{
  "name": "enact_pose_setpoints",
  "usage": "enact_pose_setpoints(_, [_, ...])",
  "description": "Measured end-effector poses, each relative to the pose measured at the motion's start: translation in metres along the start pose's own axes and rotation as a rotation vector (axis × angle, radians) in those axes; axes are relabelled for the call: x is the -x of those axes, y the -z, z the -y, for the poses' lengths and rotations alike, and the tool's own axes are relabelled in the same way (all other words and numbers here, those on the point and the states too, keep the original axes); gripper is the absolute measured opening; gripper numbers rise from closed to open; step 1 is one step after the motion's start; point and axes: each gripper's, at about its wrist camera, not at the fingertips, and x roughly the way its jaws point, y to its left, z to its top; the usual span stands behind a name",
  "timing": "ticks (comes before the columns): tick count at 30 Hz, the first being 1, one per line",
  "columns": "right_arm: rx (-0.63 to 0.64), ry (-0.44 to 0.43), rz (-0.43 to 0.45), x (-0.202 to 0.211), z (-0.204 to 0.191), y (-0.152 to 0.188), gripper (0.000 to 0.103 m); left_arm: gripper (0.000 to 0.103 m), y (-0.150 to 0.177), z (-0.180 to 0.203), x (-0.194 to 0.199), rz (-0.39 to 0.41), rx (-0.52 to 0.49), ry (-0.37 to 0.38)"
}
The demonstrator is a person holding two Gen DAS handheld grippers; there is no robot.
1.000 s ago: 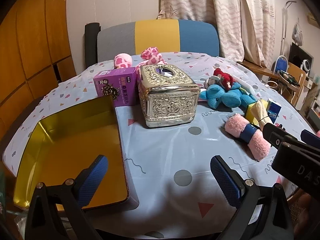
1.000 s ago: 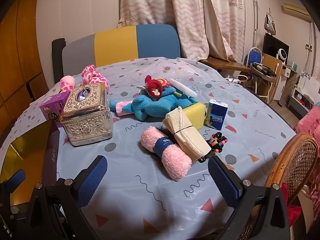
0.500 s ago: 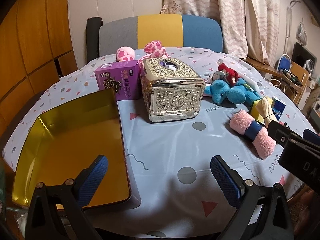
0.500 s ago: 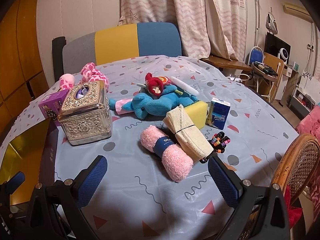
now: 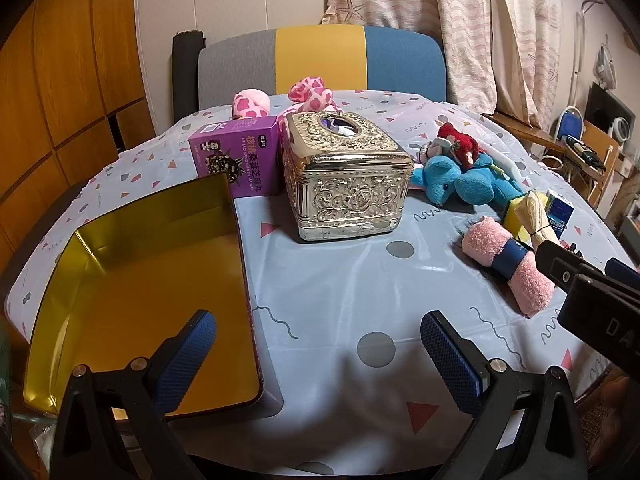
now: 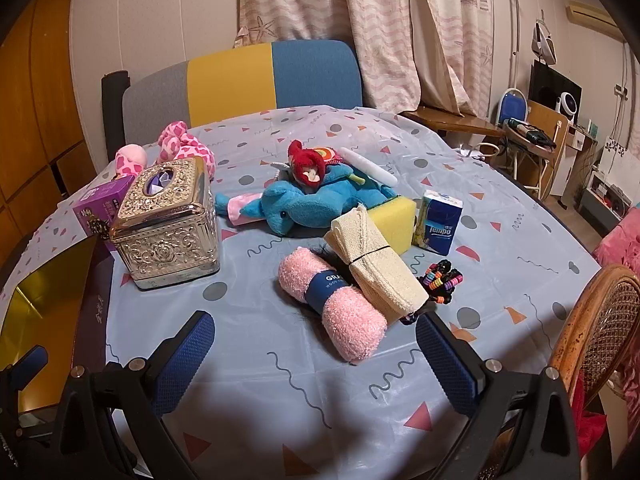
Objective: Organize soft objects
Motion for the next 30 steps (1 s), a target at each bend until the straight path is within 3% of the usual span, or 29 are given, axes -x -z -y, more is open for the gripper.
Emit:
enact_pose_setpoints(23, [-0.026,0.015,0.017,0.002,0.013,-0.006,0.103,0.103,0.000,0.008,-0.002,-0.010,-0.032,0.006])
enact_pose_setpoints(27, [-0.057,0.027,0.025,0.002,0.028,-0.014,0.103,0.103,-0.005,0.013,-0.003,-0.019,-0.051,0.065])
enact_pose_setpoints(30, [-0.096,0.045,0.043,0.006,0.047,-0.023,0.103,0.103,-0.010,0.019,-0.003,-0.018,-0.074,0.163])
